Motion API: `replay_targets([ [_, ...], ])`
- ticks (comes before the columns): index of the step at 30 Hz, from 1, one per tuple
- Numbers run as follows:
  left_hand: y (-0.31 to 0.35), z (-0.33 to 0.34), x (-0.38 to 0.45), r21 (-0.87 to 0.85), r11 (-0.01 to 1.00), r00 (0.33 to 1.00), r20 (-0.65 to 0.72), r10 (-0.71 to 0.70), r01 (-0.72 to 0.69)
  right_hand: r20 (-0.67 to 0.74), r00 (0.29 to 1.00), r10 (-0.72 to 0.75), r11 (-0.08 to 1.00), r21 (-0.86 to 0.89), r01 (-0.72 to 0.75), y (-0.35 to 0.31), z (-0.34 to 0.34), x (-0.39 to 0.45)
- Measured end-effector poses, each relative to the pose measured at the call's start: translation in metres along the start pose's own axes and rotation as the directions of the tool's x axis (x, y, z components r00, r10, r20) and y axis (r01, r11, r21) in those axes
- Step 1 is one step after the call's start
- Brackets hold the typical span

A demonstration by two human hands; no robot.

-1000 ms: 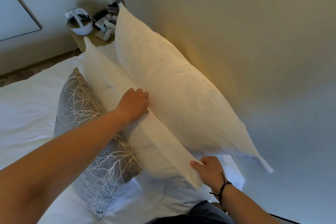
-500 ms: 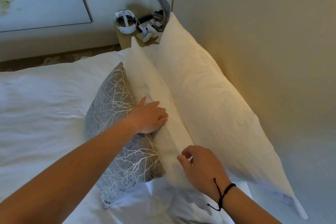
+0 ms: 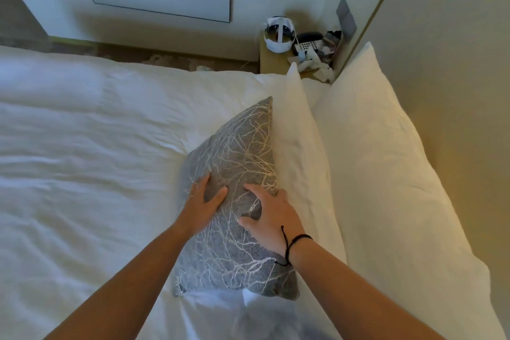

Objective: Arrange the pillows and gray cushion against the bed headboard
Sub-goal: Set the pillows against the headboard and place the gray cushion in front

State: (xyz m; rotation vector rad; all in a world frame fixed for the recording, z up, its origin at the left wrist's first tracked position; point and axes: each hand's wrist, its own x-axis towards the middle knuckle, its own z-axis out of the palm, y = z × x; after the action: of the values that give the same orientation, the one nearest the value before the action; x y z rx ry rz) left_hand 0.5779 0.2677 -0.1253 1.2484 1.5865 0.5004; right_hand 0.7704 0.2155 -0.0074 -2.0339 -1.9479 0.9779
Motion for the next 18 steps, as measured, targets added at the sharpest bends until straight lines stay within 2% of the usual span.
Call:
replay_targets([
  [4, -0.021, 0.006, 0.009, -0.036, 0.983, 0.981, 0.08, -0.179, 0.182, -0.057, 0.996, 0.069, 0.996, 0.064, -0.066, 0.004, 0.001, 0.02],
  [7, -0.023, 0.014, 0.018, -0.07, 0.969, 0.965, 0.132, -0.225, 0.235, -0.043, 0.996, 0.082, 0.994, 0.08, -0.079, 0.009, 0.002, 0.031],
  [13, 0.011, 0.033, 0.037, -0.232, 0.937, 0.948, 0.244, -0.204, 0.261, -0.087, 0.994, 0.064, 0.971, 0.237, -0.042, 0.026, -0.007, 0.036],
  [16, 0.042, 0.059, 0.039, -0.279, 0.919, 0.928, 0.322, -0.185, 0.28, -0.213, 0.976, 0.039, 0.96, 0.278, 0.022, 0.045, -0.032, 0.025],
  [18, 0.062, 0.079, 0.038, -0.293, 0.926, 0.926, 0.356, -0.126, 0.238, -0.3, 0.953, 0.042, 0.958, 0.283, 0.047, 0.058, -0.051, 0.015],
])
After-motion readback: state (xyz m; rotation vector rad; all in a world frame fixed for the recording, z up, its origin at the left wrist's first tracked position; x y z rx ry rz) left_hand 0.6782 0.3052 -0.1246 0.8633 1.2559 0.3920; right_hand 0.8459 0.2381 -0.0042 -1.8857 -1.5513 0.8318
